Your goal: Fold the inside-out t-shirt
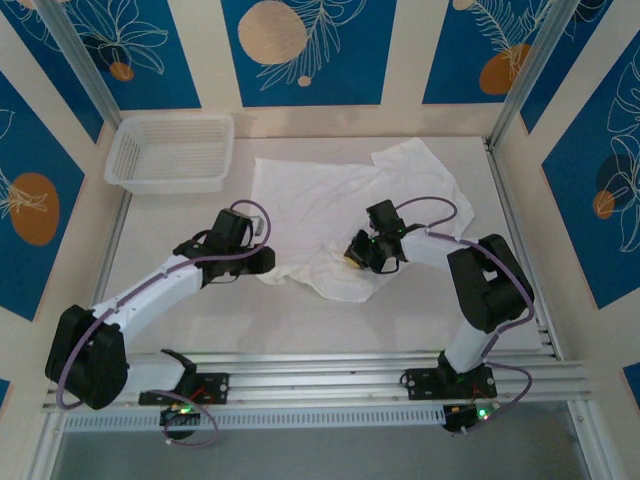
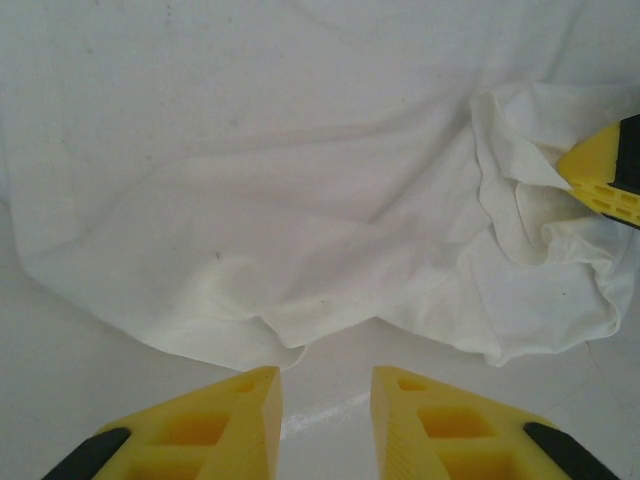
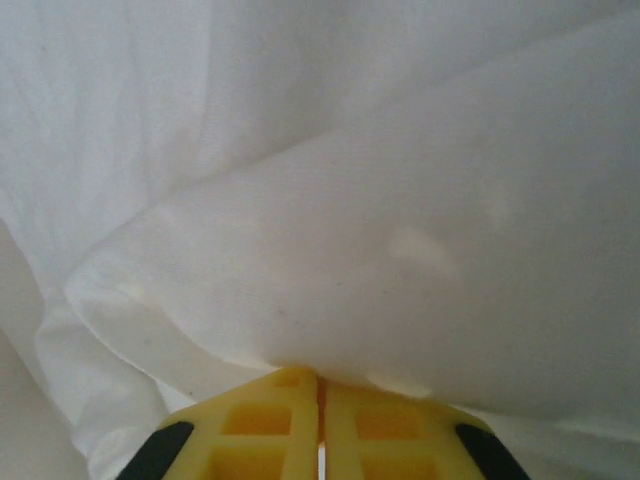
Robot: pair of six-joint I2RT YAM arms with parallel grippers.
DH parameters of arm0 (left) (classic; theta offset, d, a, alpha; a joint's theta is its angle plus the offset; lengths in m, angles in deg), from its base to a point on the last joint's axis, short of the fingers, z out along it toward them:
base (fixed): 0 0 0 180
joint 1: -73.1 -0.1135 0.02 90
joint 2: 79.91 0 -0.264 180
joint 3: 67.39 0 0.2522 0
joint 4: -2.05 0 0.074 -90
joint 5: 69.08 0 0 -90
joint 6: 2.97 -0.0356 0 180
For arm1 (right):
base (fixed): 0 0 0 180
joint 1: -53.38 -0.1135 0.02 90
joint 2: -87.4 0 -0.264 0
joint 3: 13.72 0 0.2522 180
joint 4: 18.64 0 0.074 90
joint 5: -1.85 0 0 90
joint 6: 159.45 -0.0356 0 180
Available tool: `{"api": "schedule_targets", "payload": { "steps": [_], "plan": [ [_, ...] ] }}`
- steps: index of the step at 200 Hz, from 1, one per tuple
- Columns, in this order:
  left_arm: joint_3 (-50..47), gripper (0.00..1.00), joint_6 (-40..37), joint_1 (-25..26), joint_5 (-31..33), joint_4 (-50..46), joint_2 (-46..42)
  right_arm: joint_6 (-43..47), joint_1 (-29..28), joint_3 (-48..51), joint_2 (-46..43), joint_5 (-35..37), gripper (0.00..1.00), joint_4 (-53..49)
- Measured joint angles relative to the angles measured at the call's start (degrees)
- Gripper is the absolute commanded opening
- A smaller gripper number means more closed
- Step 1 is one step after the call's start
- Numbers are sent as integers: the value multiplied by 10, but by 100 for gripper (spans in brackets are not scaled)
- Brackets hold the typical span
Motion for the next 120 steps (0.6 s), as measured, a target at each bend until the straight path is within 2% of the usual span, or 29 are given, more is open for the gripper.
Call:
{"api": "schedule_targets", "payload": {
  "steps": [31,63,94,120],
  "plan": [
    [0,29,0,0,0,0,0,1,4,-1,-44,-2,3,-39],
    [0,30,0,0,9,-6,0,8,22,-15,-182,7,0,-139],
    [6,33,0,0,7,-19,1,13,94,-51,-326,34,0,-234],
    [16,38,-3,1,0,-30,9,21,158,-59,-368,40,0,-294]
  ]
}}
